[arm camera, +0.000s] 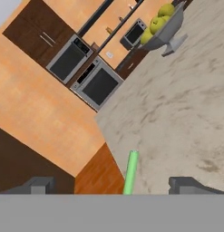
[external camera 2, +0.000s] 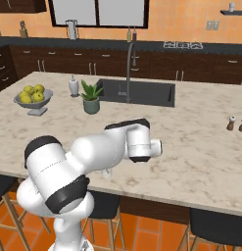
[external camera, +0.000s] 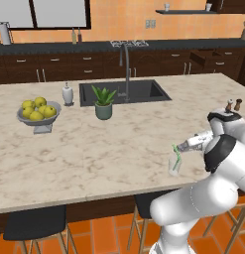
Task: Take a straw from the drawer in front and place it inside the glass cup on the dining counter.
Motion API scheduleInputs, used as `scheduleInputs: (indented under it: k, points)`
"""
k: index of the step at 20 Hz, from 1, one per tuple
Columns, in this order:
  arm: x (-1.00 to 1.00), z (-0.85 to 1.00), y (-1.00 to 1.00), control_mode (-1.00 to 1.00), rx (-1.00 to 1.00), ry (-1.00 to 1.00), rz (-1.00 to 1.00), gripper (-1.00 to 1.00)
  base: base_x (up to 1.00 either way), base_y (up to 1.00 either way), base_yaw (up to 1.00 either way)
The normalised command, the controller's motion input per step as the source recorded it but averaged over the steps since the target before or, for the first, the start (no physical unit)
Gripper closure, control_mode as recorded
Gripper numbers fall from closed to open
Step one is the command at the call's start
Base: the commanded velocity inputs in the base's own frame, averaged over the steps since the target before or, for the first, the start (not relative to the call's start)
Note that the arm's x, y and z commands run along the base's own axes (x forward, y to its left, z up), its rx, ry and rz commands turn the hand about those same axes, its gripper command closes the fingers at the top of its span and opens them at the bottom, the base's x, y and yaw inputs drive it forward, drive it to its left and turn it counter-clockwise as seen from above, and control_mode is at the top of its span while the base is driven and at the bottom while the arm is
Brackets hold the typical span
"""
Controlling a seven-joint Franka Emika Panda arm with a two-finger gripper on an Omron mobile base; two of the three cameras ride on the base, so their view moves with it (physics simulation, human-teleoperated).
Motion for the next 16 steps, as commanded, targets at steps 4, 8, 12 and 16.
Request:
scheduleInputs:
  k: [4, 8, 12, 16]
  points:
    - [-0.01, 0.0, -0.26, -1.0, 0.0, 0.0, 0.0, -1.0, 0.0, 0.0, 0.0]
    - [-0.22, 0.06, -0.31, -1.0, 0.0, -0.02, 0.0, -1.0, 0.0, 0.0, 0.0]
    - [-0.27, 0.3, -0.23, -1.0, 0.0, -0.08, -0.02, -1.0, 0.0, 0.0, 0.0]
    - [-0.38, 0.38, -0.05, -1.0, 0.0, -0.13, -0.09, -1.0, 0.0, 0.0, 0.0]
